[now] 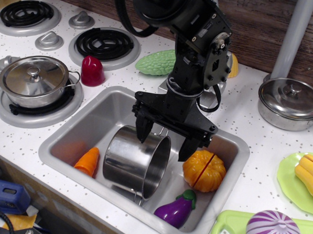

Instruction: Flip pot upright in sink

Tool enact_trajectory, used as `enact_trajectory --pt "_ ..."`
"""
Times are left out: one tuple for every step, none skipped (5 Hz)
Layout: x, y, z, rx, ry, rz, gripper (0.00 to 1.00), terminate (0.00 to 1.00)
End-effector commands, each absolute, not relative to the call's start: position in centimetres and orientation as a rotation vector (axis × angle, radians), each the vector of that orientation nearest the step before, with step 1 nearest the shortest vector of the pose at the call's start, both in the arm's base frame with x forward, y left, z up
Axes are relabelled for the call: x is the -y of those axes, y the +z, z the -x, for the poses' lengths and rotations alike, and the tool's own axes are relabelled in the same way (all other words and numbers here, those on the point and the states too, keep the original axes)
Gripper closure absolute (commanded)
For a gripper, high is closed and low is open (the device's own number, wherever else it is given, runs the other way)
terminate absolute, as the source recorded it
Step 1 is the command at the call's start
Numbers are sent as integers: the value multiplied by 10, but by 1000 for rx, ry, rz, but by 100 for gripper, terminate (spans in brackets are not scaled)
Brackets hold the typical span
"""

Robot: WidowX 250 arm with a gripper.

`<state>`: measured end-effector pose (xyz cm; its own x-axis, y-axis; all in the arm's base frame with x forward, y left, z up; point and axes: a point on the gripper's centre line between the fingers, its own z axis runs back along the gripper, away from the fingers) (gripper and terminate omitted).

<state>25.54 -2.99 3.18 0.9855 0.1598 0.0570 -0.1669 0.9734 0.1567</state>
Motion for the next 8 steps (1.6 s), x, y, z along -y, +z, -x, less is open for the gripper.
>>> enact_trajectory --pt "30 32 -255 44 165 -162 0 0" --pt "28 29 -256 54 120 -266 0 0" --pt "25 28 -257 50 82 -338 0 0" --pt "24 24 -258 68 53 -460 0 0" --pt "21 17 -257 88 40 -525 0 0" --pt "18 15 -258 115 22 -590 0 0" --pt "16 11 -259 139 2 -686 0 0" --pt "14 9 -260 158 0 -724 0 0"
